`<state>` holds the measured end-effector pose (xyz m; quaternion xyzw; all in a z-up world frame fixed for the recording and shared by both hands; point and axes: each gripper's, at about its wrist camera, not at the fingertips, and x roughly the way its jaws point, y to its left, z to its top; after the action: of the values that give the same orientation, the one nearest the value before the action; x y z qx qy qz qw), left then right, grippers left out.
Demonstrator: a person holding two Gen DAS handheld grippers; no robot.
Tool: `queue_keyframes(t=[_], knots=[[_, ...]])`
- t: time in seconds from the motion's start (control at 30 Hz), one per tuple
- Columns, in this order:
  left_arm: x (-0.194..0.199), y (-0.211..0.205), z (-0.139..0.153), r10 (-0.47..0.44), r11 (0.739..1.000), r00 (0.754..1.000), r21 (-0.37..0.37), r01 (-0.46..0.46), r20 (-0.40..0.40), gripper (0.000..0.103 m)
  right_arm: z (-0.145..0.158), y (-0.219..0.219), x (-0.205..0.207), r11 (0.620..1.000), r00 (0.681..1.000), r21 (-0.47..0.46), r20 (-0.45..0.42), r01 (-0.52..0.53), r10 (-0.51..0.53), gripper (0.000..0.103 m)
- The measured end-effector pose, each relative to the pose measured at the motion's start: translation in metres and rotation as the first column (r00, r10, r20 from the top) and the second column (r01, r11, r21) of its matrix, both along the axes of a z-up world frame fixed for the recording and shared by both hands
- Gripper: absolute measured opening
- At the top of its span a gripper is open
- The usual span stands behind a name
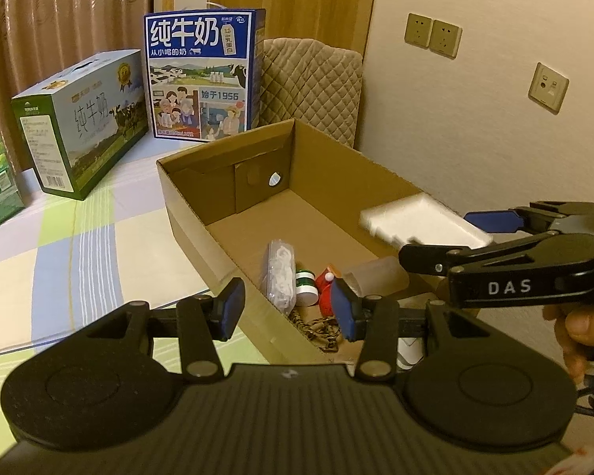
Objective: Organize rigid objects
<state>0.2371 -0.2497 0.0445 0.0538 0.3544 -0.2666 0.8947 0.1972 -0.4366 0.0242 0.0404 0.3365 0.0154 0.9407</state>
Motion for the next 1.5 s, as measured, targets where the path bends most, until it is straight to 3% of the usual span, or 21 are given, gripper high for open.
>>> queue_keyframes(t=[0.17,0.57,1.07,1.5], knots=[[-0.005,0.011,-0.003,0.027,1.000,1.000,-0.002,-0.027,-0.002,0.050,-0.002,-0.006,-0.005,0.999,1.000,0.023,0.013,0.027,-0.027,0.085],[-0.056,0.043,0.002,0.129,0.991,0.992,-0.031,-0.130,-0.011,0.097,0.022,-0.016,-0.063,0.995,0.997,0.062,0.007,0.077,-0.077,0.085],[-0.140,0.050,0.015,0.208,0.978,0.978,-0.012,-0.208,-0.019,0.099,0.041,0.005,-0.147,0.998,0.999,0.064,-0.027,0.028,-0.027,0.085],[-0.182,0.052,0.028,0.271,0.962,0.962,-0.016,-0.271,-0.038,0.102,0.052,0.030,-0.182,0.999,1.000,0.049,-0.019,-0.011,0.012,0.085]])
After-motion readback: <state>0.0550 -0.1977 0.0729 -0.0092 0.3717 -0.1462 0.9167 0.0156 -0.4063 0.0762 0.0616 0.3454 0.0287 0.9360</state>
